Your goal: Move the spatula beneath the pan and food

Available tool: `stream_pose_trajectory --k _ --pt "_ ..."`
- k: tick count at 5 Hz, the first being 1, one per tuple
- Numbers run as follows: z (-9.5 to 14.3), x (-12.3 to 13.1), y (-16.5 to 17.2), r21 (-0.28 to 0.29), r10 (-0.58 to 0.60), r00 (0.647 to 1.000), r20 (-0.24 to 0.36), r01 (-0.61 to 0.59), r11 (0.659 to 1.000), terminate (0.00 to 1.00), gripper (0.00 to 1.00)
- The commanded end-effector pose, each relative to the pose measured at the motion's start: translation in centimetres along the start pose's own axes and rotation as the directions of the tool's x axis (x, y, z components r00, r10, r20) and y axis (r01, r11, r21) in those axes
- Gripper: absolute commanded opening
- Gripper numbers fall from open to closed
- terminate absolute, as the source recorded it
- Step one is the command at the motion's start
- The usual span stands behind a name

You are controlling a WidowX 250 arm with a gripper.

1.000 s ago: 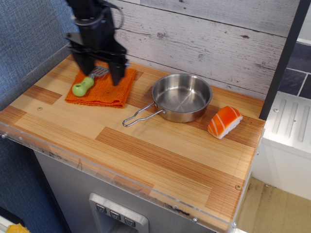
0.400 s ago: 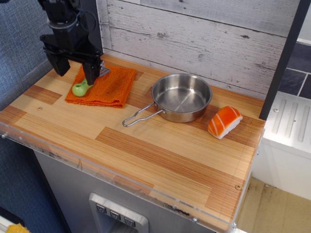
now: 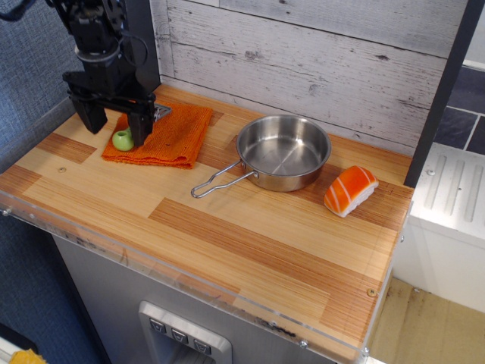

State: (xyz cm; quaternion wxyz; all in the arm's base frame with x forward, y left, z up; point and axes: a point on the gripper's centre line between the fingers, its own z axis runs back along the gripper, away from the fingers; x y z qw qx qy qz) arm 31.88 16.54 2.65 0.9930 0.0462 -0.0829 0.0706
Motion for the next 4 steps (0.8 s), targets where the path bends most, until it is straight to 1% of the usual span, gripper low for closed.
stream_pose_trajectory --k 1,3,4 --pt "0.65 0.43 -0.10 0.006 -0.004 0.999 0.041 0.004 1.000 0.00 0.00" --pt "0.82 0.25 -0.17 0.006 -0.003 0.999 0.047 0.003 1.000 0.00 0.00" --pt "1.42 0.18 -0.04 -0.001 0.011 0.998 0.062 -0.011 1.000 0.00 0.00"
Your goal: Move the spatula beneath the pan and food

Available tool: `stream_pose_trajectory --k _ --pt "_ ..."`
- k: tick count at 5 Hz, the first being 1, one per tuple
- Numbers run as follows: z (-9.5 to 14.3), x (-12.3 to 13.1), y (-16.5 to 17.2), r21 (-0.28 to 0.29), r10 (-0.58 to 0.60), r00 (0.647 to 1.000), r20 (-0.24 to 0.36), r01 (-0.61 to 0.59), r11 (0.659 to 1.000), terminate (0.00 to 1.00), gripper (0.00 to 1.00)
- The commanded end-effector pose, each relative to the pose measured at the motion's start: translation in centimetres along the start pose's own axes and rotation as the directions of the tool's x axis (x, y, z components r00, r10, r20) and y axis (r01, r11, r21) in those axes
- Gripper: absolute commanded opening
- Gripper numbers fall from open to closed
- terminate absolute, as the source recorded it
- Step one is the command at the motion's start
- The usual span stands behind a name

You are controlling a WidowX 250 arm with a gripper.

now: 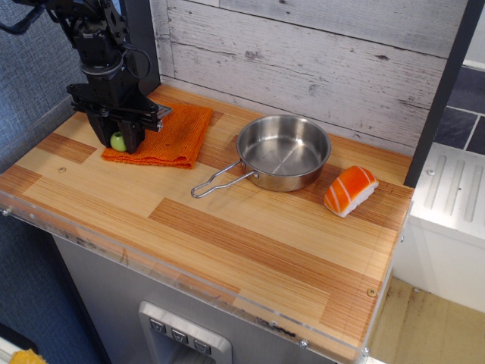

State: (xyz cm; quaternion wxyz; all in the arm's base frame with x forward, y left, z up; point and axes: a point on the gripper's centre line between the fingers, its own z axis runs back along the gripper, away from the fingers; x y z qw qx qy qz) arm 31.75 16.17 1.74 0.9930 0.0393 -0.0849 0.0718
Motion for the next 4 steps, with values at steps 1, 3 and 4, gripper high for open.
stream_pose_trajectory --k 1,3,4 --pt "5.2 0.6 1.3 -0.017 0.088 0.985 0.150 -0.086 0.996 0.00 0.00" --pt "8.5 0.4 -0.6 -0.030 0.075 0.970 0.231 -0.070 0.997 0.00 0.00" --pt "8.9 -0.7 -3.3 -0.042 0.030 0.970 0.240 -0.020 0.999 0.00 0.00"
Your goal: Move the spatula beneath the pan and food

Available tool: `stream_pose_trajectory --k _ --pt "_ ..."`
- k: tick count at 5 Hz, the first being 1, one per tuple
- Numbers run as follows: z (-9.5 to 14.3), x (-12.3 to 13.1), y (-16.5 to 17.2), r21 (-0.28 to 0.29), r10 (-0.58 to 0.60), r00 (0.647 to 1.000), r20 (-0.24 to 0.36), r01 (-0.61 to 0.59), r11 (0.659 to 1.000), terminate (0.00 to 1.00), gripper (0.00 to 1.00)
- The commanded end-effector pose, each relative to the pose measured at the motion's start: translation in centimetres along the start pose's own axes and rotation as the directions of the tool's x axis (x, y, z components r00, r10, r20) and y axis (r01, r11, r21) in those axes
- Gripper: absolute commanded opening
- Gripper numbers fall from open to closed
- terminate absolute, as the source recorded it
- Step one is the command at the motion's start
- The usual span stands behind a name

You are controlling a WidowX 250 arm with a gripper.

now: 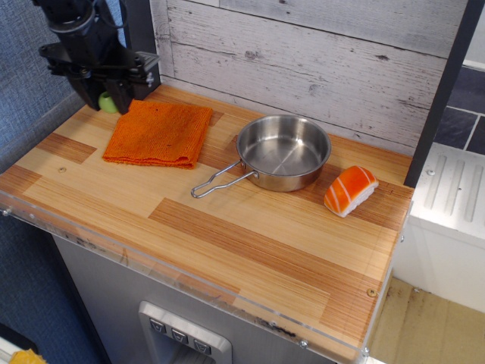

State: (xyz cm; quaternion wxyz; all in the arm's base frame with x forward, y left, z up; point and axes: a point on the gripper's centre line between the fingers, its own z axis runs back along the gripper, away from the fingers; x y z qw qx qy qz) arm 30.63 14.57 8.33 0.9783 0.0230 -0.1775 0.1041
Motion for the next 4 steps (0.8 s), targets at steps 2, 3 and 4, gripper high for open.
stream_pose_trajectory --k 2,3,4 --pt "2.3 -3.5 -7.8 -0.037 -0.150 0.987 0.058 0.152 0.988 0.00 0.00" --pt "2.2 -5.3 -10.2 -0.054 -0.211 0.976 0.053 0.214 0.975 0.00 0.00" --pt "1.7 -7.6 -12.8 -0.070 -0.282 0.959 0.030 0.284 0.956 0.00 0.00"
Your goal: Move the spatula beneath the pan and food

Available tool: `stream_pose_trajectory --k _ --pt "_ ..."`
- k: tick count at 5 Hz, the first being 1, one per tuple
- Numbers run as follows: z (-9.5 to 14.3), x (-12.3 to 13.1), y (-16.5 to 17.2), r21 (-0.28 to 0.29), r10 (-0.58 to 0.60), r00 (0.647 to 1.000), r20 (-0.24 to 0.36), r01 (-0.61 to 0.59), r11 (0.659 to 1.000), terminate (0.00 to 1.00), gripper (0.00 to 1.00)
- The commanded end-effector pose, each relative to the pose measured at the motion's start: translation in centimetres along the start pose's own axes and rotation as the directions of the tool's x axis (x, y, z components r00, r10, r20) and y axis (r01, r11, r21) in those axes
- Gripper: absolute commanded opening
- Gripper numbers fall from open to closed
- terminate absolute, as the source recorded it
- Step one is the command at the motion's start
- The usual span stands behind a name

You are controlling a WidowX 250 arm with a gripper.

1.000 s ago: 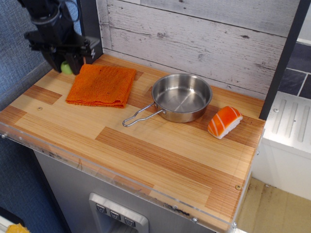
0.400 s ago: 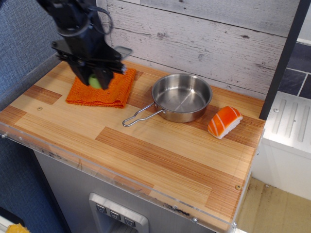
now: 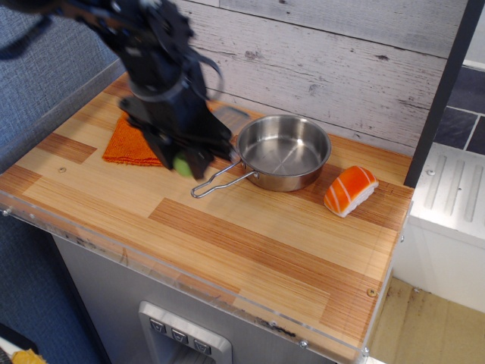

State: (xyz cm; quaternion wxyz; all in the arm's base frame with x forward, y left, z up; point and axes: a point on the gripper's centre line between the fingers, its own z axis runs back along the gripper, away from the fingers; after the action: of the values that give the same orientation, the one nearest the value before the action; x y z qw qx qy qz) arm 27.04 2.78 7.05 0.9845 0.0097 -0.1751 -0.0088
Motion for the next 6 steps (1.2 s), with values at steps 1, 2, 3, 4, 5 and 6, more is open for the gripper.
stream_pose_trajectory --k 1,2,3,4,5,6 --pt "-0.5 -2.2 -4.1 -0.017 -0.131 0.991 0.010 0.131 0.991 0.00 0.00" --pt "-1.9 -3.4 -5.2 -0.024 -0.176 0.984 -0.020 0.176 0.984 0.00 0.00" --pt "-3.3 -4.0 -5.8 -0.026 -0.206 0.977 -0.051 0.205 0.978 0.00 0.00" --pt "-4.0 -4.3 -5.7 -0.018 -0.204 0.976 -0.072 0.203 0.979 0.00 0.00" --pt "-4.4 -4.1 -5.3 -0.008 -0.168 0.981 -0.098 0.168 0.986 0.00 1.00" --pt "-3.6 -3.7 -5.0 0.001 -0.154 0.986 -0.060 0.154 0.988 0.00 1.00"
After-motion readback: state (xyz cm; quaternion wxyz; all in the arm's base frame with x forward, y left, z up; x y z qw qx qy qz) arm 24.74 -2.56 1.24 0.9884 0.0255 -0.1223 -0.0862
